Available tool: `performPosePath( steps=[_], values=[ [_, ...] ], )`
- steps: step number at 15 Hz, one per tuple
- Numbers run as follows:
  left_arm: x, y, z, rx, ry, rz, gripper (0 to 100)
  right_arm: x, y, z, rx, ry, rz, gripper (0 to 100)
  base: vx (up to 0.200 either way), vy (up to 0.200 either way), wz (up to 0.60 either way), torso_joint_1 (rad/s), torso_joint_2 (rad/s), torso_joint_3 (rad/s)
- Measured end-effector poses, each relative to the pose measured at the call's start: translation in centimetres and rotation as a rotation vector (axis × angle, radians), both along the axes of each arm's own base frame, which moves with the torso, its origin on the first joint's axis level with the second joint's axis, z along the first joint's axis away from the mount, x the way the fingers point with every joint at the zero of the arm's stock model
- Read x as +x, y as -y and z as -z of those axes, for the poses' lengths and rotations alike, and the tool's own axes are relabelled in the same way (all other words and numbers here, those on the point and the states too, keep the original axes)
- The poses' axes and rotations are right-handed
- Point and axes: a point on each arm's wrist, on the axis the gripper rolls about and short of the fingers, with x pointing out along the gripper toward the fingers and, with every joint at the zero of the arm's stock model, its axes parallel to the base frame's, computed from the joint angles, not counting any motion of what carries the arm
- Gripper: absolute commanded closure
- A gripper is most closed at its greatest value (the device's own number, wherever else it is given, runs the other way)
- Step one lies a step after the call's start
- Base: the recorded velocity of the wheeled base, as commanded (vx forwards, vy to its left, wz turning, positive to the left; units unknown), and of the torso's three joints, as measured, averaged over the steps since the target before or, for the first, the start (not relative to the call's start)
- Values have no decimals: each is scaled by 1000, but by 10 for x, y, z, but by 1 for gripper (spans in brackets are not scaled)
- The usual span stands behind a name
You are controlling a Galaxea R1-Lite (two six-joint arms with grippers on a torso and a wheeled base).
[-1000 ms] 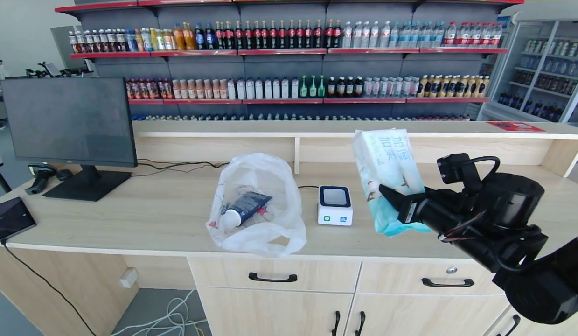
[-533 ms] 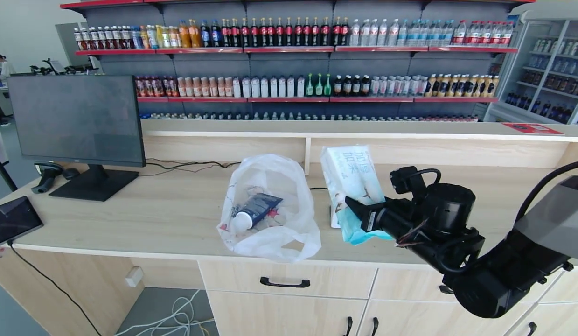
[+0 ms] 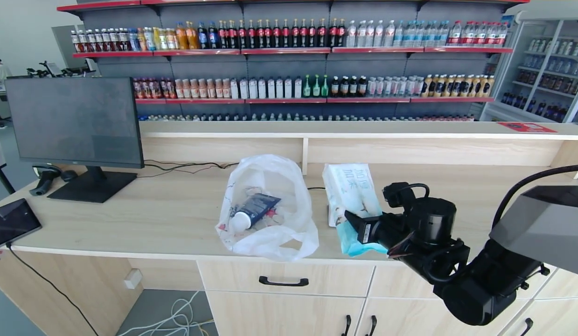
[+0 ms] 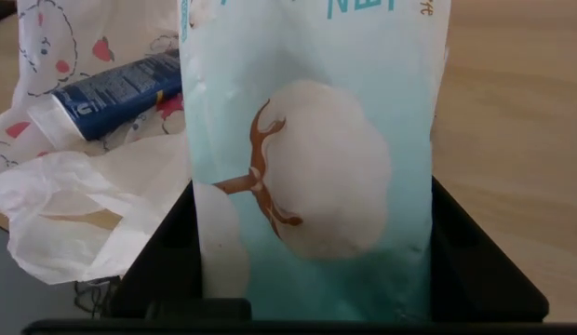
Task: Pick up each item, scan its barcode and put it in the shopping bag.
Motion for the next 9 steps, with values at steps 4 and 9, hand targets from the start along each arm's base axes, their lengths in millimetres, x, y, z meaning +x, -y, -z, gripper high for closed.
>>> performPosePath(
  steps=[4, 9],
  values=[
    [0, 0, 0, -4, 0, 0, 100, 6, -8, 13, 1, -24, -2, 100, 0, 0, 0, 0, 0, 0],
    [0, 0, 0, -9, 0, 0, 100, 14, -12, 23, 10, -36, 35, 100, 0, 0, 0, 0, 0, 0]
  ],
)
